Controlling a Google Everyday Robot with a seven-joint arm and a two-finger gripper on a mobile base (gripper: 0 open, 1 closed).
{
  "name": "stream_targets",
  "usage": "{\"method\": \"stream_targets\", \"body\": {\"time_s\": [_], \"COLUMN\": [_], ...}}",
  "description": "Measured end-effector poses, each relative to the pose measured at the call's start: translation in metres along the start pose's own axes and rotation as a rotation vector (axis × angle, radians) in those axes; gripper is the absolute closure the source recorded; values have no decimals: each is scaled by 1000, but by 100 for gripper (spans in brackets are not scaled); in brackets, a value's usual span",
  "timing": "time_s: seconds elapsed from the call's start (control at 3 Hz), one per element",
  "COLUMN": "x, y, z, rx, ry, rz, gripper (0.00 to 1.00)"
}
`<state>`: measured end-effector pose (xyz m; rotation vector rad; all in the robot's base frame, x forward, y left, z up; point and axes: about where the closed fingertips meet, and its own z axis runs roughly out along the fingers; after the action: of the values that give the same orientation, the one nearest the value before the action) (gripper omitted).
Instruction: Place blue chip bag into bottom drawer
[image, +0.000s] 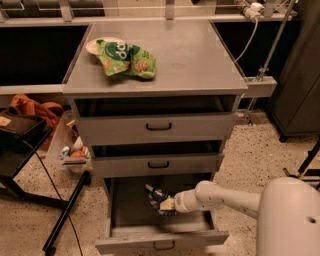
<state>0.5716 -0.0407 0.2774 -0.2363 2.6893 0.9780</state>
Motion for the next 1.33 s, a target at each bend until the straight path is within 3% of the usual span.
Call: {"method": "stream_targets", "body": {"time_s": [0.33,0.67,1.33], "x": [24,16,1], "y": [-33,-62,-83], "z": [52,78,101], "rx": [-39,-42,-119], "ry": [104,116,136], "rz": [60,111,142], "gripper": [100,81,34]}}
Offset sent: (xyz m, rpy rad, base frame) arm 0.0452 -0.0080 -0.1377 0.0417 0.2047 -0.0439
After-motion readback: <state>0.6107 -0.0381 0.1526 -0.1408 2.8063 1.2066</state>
